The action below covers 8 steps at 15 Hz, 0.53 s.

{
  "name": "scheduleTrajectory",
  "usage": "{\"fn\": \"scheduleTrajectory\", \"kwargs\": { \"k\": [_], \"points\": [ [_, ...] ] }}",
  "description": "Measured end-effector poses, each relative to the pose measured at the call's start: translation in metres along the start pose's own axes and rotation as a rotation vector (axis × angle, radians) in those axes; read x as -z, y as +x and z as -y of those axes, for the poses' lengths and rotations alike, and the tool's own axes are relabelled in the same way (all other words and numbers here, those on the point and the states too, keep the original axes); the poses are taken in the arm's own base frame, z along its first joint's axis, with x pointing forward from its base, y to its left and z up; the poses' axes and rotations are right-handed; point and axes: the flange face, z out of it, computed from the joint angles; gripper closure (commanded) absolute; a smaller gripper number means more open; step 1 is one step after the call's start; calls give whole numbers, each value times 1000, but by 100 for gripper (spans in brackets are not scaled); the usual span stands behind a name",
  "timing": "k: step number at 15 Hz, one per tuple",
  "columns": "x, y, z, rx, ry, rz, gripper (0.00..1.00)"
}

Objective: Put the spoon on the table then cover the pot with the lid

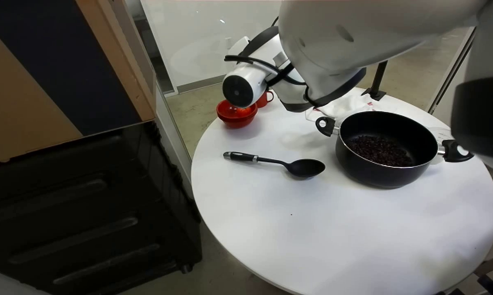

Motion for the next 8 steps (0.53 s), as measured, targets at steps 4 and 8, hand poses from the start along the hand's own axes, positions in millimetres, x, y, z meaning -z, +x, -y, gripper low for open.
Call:
{"fn": "scheduleTrajectory", "kwargs": {
  "k": [4, 8],
  "points": [
    [22, -8, 28, 40, -6, -28, 97],
    [36, -10, 37, 39, -18, -44, 97]
  ]
}}
